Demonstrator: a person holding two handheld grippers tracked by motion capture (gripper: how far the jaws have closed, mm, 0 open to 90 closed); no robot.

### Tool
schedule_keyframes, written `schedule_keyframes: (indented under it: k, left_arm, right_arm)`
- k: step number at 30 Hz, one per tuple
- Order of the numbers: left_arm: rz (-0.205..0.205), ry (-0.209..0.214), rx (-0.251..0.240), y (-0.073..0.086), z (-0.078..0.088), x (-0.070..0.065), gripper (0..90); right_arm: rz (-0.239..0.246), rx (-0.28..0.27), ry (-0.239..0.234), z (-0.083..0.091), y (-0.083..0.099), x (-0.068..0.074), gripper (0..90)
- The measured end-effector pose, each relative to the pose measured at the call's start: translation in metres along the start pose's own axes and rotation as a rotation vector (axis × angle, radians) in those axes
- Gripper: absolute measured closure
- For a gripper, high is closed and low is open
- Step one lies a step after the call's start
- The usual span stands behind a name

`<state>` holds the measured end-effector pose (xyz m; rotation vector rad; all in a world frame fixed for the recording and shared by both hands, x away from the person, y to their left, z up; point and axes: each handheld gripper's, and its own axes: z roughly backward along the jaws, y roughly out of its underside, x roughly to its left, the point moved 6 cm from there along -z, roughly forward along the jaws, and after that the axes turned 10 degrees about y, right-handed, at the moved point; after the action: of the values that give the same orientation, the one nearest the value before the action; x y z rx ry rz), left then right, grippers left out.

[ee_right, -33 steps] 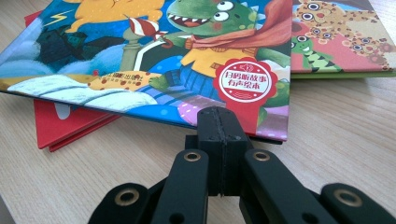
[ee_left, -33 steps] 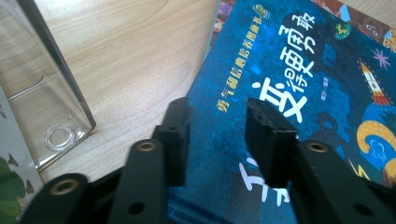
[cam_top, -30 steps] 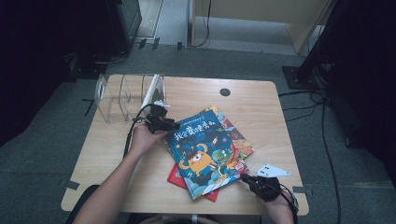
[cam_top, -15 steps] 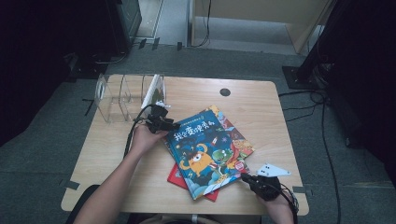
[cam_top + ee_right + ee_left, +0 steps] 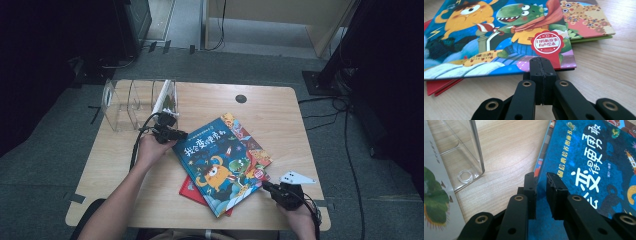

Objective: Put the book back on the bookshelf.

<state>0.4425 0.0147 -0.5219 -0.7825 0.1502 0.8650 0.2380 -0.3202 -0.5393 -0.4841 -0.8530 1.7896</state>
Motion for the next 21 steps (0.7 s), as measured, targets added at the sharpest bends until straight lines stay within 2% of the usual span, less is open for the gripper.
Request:
schedule_keyframes:
  k: [3, 6, 14, 16, 17, 18, 19, 21]
  left_arm:
    - [0.022, 0.006, -0.004, 0.002, 0.002, 0.0, 79.9]
    - [0.024, 0.003, -0.002, 0.005, 0.004, -0.001, 80.5]
    - [-0.005, -0.016, 0.018, 0.011, 0.008, -0.006, 85.9]
    - [0.0, -0.007, 0.011, 0.013, 0.009, -0.007, 86.7]
    - [0.005, 0.02, 0.004, 0.014, 0.01, -0.007, 87.4]
    - [0.027, 0.059, -0.008, 0.014, 0.01, -0.009, 89.5]
    - [0.028, 0.066, -0.003, 0.015, 0.009, -0.011, 89.5]
    - [0.001, 0.045, 0.011, 0.018, 0.008, -0.015, 89.2]
  right_arm:
    - [-0.005, -0.001, 0.008, -0.002, -0.002, -0.004, 89.9]
    - [-0.017, -0.001, 0.017, -0.004, -0.004, -0.006, 89.9]
    - [-0.042, 0.004, 0.032, -0.009, -0.01, -0.016, 90.0]
    - [-0.044, 0.005, 0.038, -0.011, -0.012, -0.018, 90.0]
    - [-0.045, 0.004, 0.04, -0.011, -0.012, -0.019, 90.0]
    - [-0.048, 0.004, 0.037, -0.012, -0.013, -0.019, 89.9]
    - [-0.055, 0.005, 0.034, -0.013, -0.014, -0.02, 89.9]
    - [-0.054, 0.005, 0.036, -0.016, -0.016, -0.02, 89.9]
